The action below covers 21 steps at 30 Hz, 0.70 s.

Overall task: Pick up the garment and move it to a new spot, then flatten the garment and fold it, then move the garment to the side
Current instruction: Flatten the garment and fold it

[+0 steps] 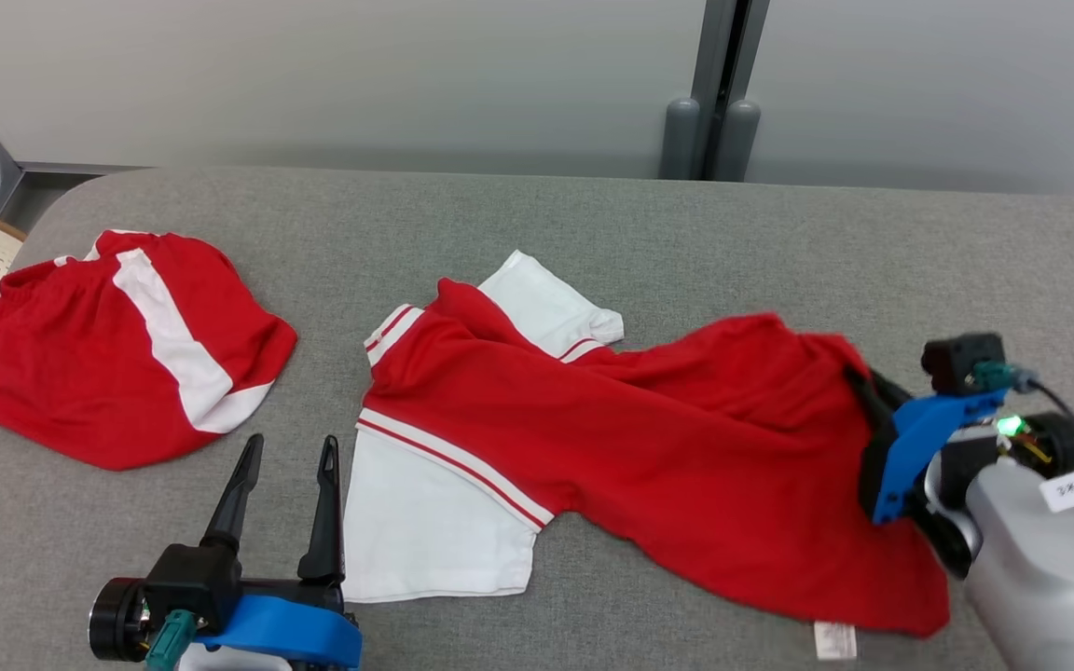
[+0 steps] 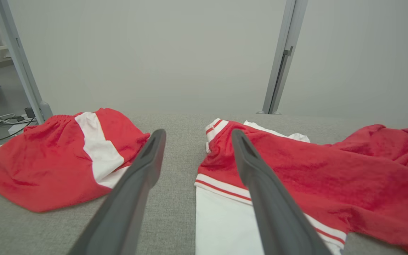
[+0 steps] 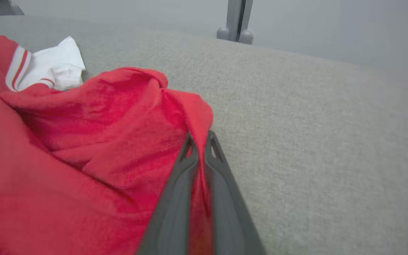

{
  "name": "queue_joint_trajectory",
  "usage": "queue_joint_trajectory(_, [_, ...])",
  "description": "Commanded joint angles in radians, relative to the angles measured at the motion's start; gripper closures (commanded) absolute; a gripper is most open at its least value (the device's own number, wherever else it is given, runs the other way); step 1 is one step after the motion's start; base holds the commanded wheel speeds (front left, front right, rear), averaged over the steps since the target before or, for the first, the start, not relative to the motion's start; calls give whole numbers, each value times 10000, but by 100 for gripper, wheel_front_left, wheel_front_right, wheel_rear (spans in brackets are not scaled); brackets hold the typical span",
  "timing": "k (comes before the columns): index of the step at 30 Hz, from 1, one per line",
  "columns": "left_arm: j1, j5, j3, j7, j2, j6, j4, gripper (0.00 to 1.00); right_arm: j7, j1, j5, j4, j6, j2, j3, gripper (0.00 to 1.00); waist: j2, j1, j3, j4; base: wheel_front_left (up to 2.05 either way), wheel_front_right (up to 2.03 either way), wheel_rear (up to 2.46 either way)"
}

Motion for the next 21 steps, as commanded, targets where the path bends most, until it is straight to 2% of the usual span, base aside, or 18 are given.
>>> queue_joint_trajectory(1, [-133,-61,-34,0,-10,14,17,0,-160,-413,96,97,-3,-106,-76,100,0,0,27,47,0,0,0])
queue_joint_trajectory(5, [-200,-123,-92,0,-10,29,39,0,-649,-1323,87,523,-3,-320,-381,100,0,0,82,209,0,0,0])
queue_joint_trajectory(8, [-243,-131,-110,0,-10,41,45,0,-995,-1757,201,962,-3,-207,-639,100,0,0,128,317,0,0,0])
queue_joint_trajectory(9, [-253,-135,-130,0,-12,42,47,0,-1018,-1830,223,1144,-3,-171,-665,81,0,0,143,354,0,0,0])
queue_joint_trajectory(10, [-265,-148,-149,0,-11,53,44,0,-1078,-1905,234,1300,-3,-141,-684,54,0,0,153,381,0,0,0])
queue_joint_trajectory(11, [-278,-174,-162,0,-12,71,33,0,-1162,-1990,248,1426,-3,-108,-701,0,0,0,166,403,0,0,0])
queue_joint_trajectory(18, [-108,-212,-87,0,-13,153,48,0,-1790,-1656,109,1838,-3,-84,-825,0,0,0,21,269,0,0,0])
queue_joint_trajectory(21, [-90,-127,-8,0,-10,129,59,0,-1857,-1471,-46,1335,-1,-234,-1223,0,0,0,-114,94,0,0,0])
